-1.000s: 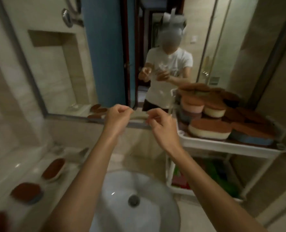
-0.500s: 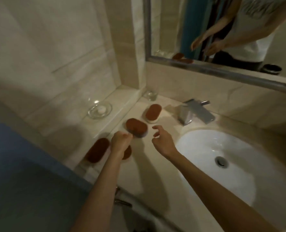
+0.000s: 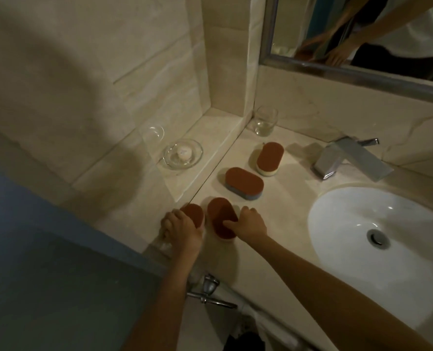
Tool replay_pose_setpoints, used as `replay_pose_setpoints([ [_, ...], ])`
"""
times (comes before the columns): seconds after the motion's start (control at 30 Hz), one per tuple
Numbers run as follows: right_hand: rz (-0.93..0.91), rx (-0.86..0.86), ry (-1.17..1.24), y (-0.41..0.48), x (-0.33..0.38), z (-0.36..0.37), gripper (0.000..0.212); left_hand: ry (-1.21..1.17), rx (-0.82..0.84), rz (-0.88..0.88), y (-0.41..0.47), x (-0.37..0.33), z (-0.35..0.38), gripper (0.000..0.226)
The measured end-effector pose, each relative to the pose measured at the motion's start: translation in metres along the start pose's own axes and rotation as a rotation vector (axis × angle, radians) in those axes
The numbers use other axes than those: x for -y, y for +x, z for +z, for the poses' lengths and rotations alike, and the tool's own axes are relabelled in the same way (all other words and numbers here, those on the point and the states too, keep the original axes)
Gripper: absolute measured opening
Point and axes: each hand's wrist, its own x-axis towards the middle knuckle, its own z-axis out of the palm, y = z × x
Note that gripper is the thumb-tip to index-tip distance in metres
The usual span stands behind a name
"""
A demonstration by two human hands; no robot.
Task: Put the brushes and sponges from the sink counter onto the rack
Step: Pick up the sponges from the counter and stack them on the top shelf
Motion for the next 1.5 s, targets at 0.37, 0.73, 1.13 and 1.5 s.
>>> replay_pose_setpoints([
  [0.37, 0.040, 0.045, 0.267, 0.003, -0.002, 0.013, 0.046, -0.245, -0.015, -0.046, -0.006, 0.002, 0.008, 0.095],
  [0.73, -0.136, -0.409, 0.630, -0.045, -0.035, -0.113, 0.046, -0.415, -0.071, 0.210, -0.045, -0.109, -0.055, 0.080],
  [1.13, -0.172, -1.020, 0.721, -0.151, -0.174, -0.315, 0.037, -0.668, 0.033, 0.709, -0.201, -0.336, -0.122, 0.074],
  [1.5, -0.111, -1.317, 0.803, -0.254, -0.332, -0.454, 0.035, -0.801, 0.284, 1.001, -0.348, -0.511, -0.117, 0.055],
])
